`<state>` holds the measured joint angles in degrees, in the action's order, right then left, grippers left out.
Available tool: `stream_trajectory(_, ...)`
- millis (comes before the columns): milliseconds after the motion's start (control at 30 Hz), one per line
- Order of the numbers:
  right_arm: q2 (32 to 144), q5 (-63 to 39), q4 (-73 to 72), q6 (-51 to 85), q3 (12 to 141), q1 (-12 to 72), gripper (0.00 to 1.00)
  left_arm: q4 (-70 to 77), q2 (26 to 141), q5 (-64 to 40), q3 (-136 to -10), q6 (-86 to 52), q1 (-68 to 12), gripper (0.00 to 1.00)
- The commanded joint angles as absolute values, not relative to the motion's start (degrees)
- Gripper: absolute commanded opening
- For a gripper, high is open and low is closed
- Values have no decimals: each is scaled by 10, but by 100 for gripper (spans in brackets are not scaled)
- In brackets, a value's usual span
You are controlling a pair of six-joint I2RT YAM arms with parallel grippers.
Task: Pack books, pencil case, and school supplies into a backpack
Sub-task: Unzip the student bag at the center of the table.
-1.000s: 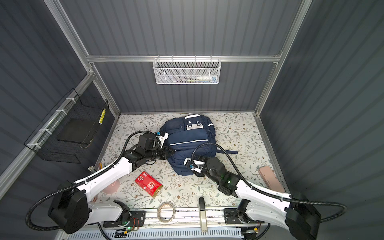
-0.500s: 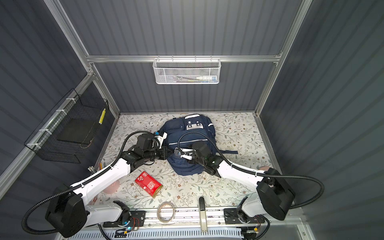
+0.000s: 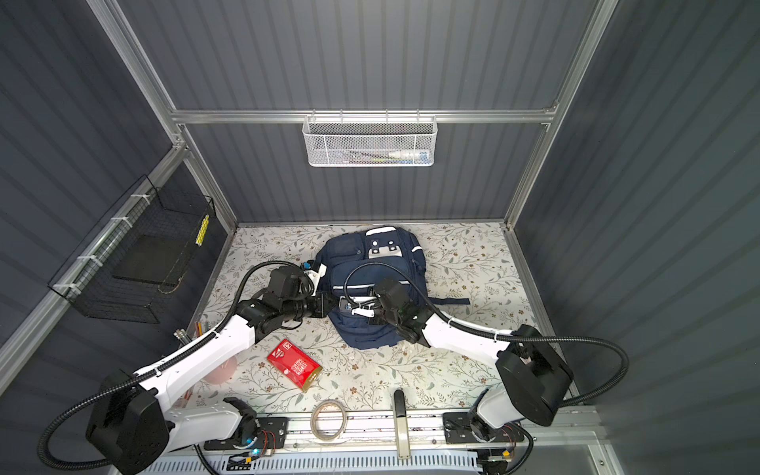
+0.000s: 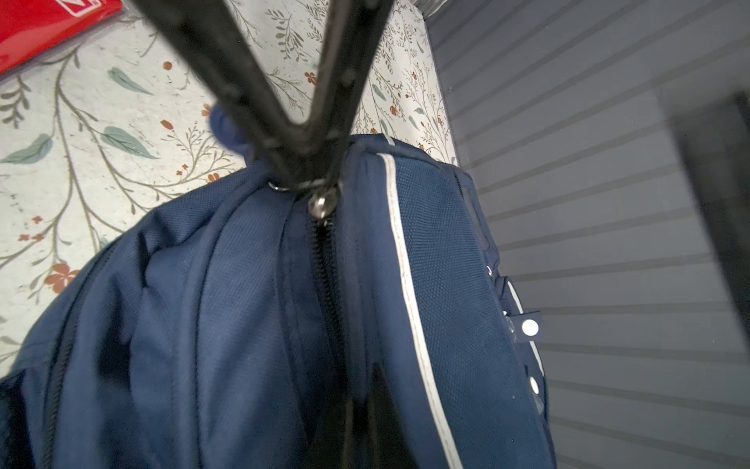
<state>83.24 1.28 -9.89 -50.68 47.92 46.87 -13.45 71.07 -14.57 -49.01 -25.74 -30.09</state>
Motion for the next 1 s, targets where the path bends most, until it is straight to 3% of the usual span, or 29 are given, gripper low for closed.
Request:
stream_trajectory(0,789,-37,-72,-531,438,464,0,-147,690,-107,-495,-261,-243,0)
stream_trajectory(300,742,-84,-35,-528,423,454,0,-134,771,-56,-554,-237,-199,0)
stream_trajectory(500,729,-93,-53,-509,421,448,0,-116,788,-82,-563,-237,-193,2)
stream_trajectory(567,726,-98,-67,-499,419,445,3,-119,782,-79,-559,-233,-193,24)
stream_trajectory(633,729,-84,-77,-489,422,445,21,-133,767,-69,-562,-218,-193,56)
stream_trajectory(700,725,-72,-84,-467,427,444,28,-154,745,-71,-569,-201,-193,73)
stream_trajectory(833,689,-68,-96,-390,428,441,44,-176,699,-100,-574,-171,-196,86)
stream_trajectory(967,623,-56,-126,-309,397,435,55,-210,701,-118,-598,-114,-249,91)
